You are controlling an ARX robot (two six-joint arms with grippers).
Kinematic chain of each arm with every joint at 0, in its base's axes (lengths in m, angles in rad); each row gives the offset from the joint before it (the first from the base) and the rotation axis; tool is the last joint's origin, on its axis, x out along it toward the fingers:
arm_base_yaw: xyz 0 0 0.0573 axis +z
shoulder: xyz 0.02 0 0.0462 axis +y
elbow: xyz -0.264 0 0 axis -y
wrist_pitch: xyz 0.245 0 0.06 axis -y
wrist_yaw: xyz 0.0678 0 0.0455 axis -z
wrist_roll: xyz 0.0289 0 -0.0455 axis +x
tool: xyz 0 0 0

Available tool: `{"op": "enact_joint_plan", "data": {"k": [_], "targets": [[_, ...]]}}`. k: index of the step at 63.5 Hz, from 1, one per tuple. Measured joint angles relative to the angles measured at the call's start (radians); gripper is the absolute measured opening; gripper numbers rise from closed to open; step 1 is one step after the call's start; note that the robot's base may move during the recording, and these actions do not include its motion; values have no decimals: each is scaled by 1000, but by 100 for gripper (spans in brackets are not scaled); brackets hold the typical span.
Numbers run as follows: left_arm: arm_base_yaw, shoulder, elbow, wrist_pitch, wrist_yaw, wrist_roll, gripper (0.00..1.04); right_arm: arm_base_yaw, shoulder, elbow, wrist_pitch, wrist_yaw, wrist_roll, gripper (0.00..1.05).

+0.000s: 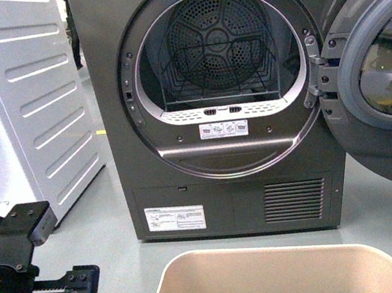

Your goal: Move hamper under clothes hanger

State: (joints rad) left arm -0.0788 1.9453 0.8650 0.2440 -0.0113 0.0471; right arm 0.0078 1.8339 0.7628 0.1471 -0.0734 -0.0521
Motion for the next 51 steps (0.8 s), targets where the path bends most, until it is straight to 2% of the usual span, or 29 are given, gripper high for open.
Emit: {"op": "enact_joint_plan", "data": {"k": [7,25,51], "targets": [[-32,83,55,1,-37,-43,98,11,95,57,-10,21,-6,97],[-115,200,184,-31,-32,-54,98,27,216,110,-1,48,-9,97],[-183,302,254,-43,-35,-93,98,6,292,130,23,58,-16,97]]}}
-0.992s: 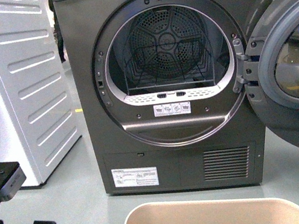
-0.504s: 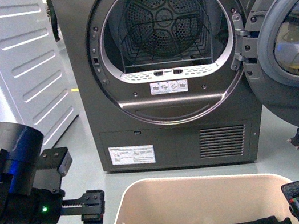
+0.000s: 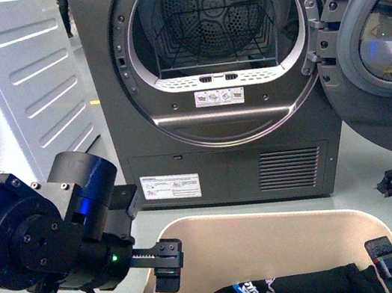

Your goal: Move hamper under clothes hanger

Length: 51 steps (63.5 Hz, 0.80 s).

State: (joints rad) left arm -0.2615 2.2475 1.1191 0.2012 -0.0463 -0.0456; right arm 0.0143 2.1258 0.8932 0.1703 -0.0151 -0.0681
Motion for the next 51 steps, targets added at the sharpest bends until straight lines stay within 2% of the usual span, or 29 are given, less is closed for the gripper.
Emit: {"op": "enact_joint_plan", "data": {"k": [51], "targets": [[-29,102,50,0,-13,-26,98,-5,88,16,62,3,1,97]]}}
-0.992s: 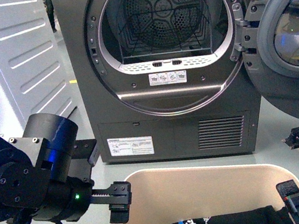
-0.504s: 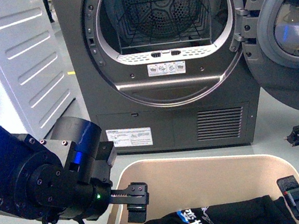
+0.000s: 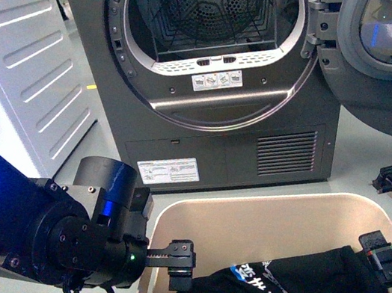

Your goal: Move hamper under clothes hanger

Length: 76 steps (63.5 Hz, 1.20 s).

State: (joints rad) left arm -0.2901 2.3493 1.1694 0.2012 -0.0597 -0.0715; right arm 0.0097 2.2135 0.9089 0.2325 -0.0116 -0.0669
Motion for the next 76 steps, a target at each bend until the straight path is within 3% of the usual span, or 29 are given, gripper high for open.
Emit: {"op": "enact_joint_plan", "data": {"k": [37,76], "targets": [[-27,50,25,0,-25,-10,98,-10,55,0,57,-14,4,97],[-40,53,34,16,-19,2,98,-17,96,29,75,59,12,97]]}}
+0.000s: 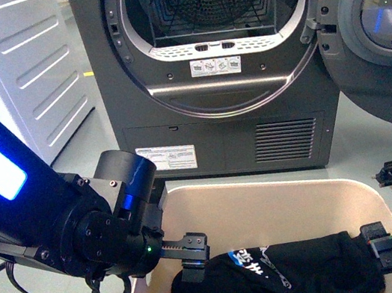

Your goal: Move hamper under clothes hanger

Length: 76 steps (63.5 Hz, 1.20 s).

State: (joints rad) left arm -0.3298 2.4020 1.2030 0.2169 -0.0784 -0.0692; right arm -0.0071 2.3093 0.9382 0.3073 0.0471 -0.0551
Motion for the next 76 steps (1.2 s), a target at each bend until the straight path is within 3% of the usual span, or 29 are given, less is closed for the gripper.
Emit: {"op": "enact_joint_plan", "data": {"k": [19,28,40,46,60,76], "targets": [[7,7,0,11,1,12,98,22,15,15,-10,13,11,97],[7,9,-2,15,0,18,66,27,15,16,-21,17,16,96],[10,9,-5,15,-16,18,21,30,18,26,-37,24,18,53],[16,9,-6,8,-22,14,6,31,21,30,-40,24,19,39],[18,9,4,-29,-24,1,4,39,24,31,-44,19,39,2],[19,8,2,-28,-24,-10,4,37,21,33,-49,11,64,3]]}}
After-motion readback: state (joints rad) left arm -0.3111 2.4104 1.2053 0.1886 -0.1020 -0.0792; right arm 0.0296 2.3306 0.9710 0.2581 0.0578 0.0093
